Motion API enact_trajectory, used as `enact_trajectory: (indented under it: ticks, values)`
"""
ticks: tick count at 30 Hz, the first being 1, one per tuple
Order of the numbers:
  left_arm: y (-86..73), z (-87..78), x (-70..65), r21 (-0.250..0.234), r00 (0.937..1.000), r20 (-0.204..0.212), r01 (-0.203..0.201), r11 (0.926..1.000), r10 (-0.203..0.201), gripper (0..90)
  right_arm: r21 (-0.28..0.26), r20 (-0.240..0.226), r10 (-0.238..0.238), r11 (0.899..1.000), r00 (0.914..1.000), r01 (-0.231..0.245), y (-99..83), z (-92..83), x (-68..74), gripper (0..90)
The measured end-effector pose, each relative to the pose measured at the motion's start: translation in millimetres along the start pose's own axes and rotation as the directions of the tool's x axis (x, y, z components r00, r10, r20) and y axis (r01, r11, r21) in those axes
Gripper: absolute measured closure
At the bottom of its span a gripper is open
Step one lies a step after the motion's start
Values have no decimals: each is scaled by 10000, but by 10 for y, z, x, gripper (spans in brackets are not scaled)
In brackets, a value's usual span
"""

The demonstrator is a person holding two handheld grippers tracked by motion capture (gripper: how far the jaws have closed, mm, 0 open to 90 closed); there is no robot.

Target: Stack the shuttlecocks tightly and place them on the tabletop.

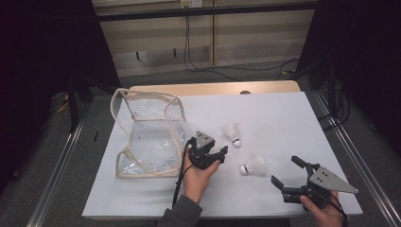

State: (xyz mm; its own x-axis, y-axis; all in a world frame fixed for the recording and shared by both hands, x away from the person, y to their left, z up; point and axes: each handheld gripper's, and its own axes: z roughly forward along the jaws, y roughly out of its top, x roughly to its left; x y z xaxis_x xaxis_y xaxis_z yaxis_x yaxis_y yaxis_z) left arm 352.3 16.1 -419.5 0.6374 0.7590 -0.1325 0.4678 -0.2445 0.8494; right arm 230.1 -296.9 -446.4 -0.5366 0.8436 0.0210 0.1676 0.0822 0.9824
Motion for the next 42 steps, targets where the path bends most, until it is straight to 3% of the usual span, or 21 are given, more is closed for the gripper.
enact_trajectory:
  ticks: [6, 9, 16, 24, 31, 35, 42]
  values:
    - [-3, 56, 38, 278, 9978, -635, -146, 9995, 163, 646, 22, 4, 50, 10000, 10000, -50, -1, -3, 1, 17]
    - [3, 94, 61, 411, 9976, -669, -161, 9990, 188, 721, 21, -4, 44, 10000, 10000, -44, -1, -3, -1, 17]
    - [80, 147, 59, 155, 9959, -888, -141, 9998, 154, 867, 7, -3, -22, 10000, 10000, 22, -1, 3, -2, 17]
    - [157, 219, 95, 78, 9936, -1132, -33, 10000, 42, 898, 20, -20, 20, 10000, 10000, -19, -2, 0, -2, 17]
    - [243, 253, 196, -304, 9823, -1849, 248, 9992, -300, 900, 15, -36, -21, 10000, 10000, 22, 0, 2, 2, 17]
    - [277, 279, 253, -310, 9766, -2140, 162, 9994, -225, 900, -9, -31, -7, 10000, 10000, 7, 0, 1, 0, 17]
    - [300, 314, 294, -544, 9702, -2398, 237, 9982, -361, 900, 2, -18, 90, 10000, 10000, -90, -1, -1, 2, 17]
